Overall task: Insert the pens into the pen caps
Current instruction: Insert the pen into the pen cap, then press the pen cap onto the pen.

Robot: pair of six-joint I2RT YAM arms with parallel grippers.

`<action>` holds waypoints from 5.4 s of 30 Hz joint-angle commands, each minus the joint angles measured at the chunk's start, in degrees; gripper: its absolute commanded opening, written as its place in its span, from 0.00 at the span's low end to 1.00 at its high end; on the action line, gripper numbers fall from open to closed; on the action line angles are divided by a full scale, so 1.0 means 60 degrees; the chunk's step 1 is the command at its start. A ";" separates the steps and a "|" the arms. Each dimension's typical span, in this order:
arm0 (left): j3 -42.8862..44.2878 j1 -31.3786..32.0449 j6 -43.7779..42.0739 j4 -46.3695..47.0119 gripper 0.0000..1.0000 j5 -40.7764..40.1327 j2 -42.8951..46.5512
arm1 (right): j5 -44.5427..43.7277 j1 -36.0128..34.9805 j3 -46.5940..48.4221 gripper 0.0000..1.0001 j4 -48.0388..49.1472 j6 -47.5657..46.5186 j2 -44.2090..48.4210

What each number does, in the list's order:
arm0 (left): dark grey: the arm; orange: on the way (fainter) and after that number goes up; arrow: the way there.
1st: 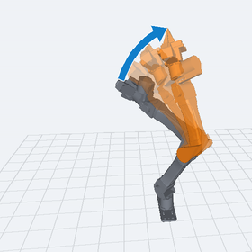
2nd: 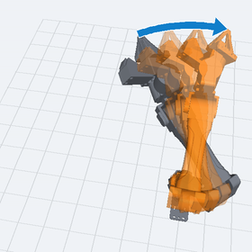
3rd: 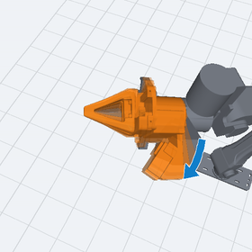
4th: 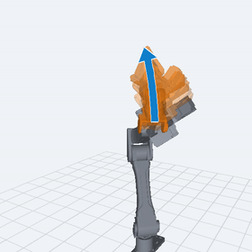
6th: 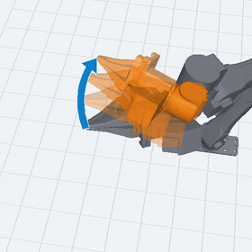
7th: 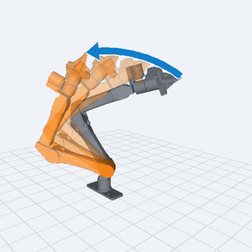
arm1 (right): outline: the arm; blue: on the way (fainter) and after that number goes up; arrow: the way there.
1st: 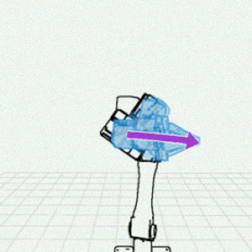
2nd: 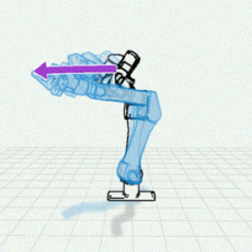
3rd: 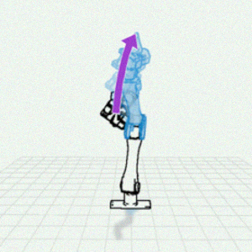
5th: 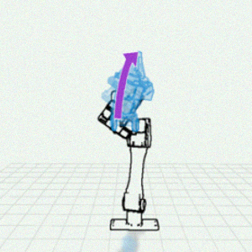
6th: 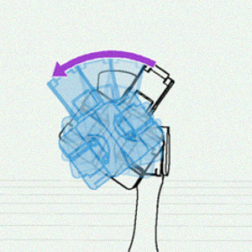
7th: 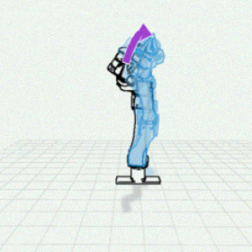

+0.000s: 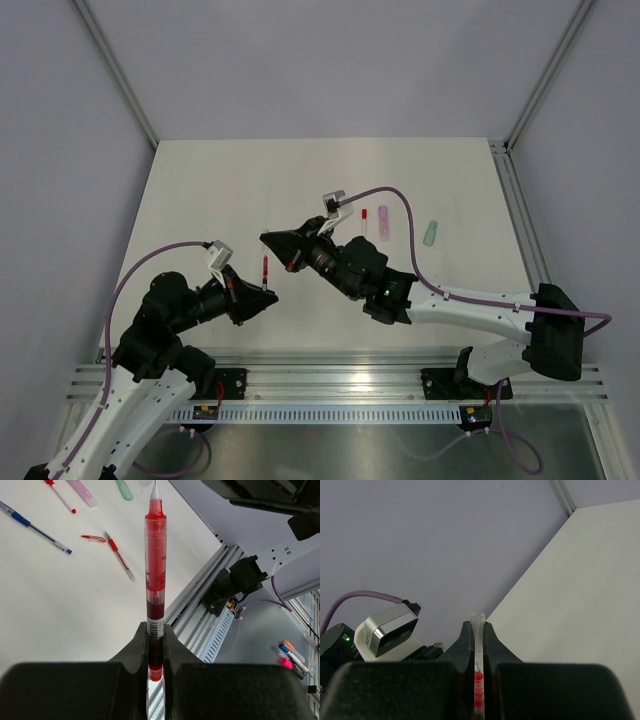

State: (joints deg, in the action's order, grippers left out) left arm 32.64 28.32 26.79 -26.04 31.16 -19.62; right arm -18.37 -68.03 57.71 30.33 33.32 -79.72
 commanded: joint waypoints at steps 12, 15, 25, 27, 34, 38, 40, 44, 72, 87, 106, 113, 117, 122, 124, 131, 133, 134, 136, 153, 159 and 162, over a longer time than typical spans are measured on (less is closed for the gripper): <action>0.0038 -0.0163 -0.0070 0.0444 0.00 0.0139 0.0091 | 0.0015 -0.0263 -0.0273 0.00 0.0322 0.0145 0.0250; 0.0038 -0.0164 -0.0055 0.0444 0.00 0.0154 0.0105 | 0.0103 -0.0278 -0.0288 0.00 0.0278 0.0130 0.0192; 0.0023 -0.0207 -0.0055 0.0473 0.00 0.0139 0.0179 | 0.0074 -0.0556 -0.0859 0.00 0.0833 0.0013 0.0206; 0.0023 -0.0237 -0.0041 0.0488 0.00 0.0227 0.0149 | 0.0117 -0.0644 -0.1005 0.00 0.0951 -0.0045 0.0221; 0.0081 -0.0252 0.0048 0.0737 0.00 0.0315 0.0252 | 0.0161 -0.0834 -0.1240 0.00 0.1259 0.0042 0.0075; 0.0345 -0.0237 -0.0040 0.0781 0.00 0.0140 0.0237 | 0.0205 -0.0952 -0.1313 0.00 0.1098 0.0232 0.0045; 0.0491 -0.0252 -0.0186 0.0737 0.00 0.0110 0.0121 | 0.0263 -0.0952 -0.1357 0.00 0.0763 0.0364 0.0118; 0.0814 -0.0252 -0.0319 0.0737 0.00 0.0095 -0.0114 | 0.0629 -0.0952 -0.1386 0.00 -0.0087 0.0685 0.0308; 0.2103 -0.0252 0.0106 0.2275 0.00 0.0491 -0.1930 | 0.1377 -0.2357 -0.2221 0.00 -0.2594 0.1082 0.0221; 0.2631 -0.0252 -0.0099 0.1894 0.00 -0.0066 -0.1975 | 0.0177 -0.3425 -0.2371 0.00 -0.3471 0.1742 -0.0231; 0.3246 -0.0266 -0.0421 0.1601 0.00 -0.1017 -0.2400 | -0.0732 -0.4072 -0.1679 0.00 -0.4425 0.1580 -0.0834; 0.3364 -0.0281 -0.0246 0.1732 0.00 -0.0903 -0.2501 | -0.1317 -0.4189 -0.1415 0.00 -0.4996 0.1448 -0.0850; 0.3013 -0.0281 -0.0115 0.1805 0.00 -0.0594 -0.2532 | -0.1157 -0.4174 -0.1286 0.00 -0.4716 0.1347 -0.0759; 0.2077 -0.0281 0.0325 0.2071 0.00 -0.0081 -0.2166 | -0.1655 -0.3707 -0.1459 0.00 -0.4441 0.1112 0.0071; 0.1681 -0.0281 0.0616 0.2244 0.00 0.0095 -0.1932 | -0.1408 -0.3429 -0.1518 0.00 -0.4104 0.0907 0.0351; -0.0458 -0.0266 0.2170 0.3944 0.00 0.1179 -0.1550 | -0.0586 -0.2388 -0.0333 0.12 -0.4190 0.0336 0.0397; -0.0824 -0.0266 0.2288 0.4076 0.00 0.1194 -0.1419 | -0.0542 -0.2212 0.0106 0.21 -0.4394 0.0175 0.0280; -0.0884 -0.0266 0.2245 0.4048 0.00 0.1165 -0.1288 | -0.0556 -0.2168 0.0238 0.23 -0.4453 0.0145 0.0250; -0.0958 -0.0266 0.2172 0.3901 0.00 0.1077 -0.1140 | -0.0513 -0.2036 0.0444 0.25 -0.4468 0.0130 0.0206; -0.0814 -0.0266 0.1691 0.2793 0.16 0.0799 -0.0481 | -0.0922 -0.1509 0.0752 0.00 -0.4775 0.0174 -0.0043; 0.0710 -0.0266 -0.0198 -0.0735 0.87 -0.0195 -0.0452 | -0.0514 -0.0530 0.0942 0.00 -0.5433 -0.0089 0.0016; 0.1048 -0.0266 -0.0582 -0.1649 0.95 -0.0315 -0.0320 | 0.0215 0.0276 0.0665 0.00 -0.5172 -0.0031 -0.0071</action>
State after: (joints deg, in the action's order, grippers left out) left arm 35.53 26.98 29.12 -27.70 32.49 -22.50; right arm -22.11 -70.61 60.77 -0.10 33.80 -79.61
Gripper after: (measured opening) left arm 0.927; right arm 0.034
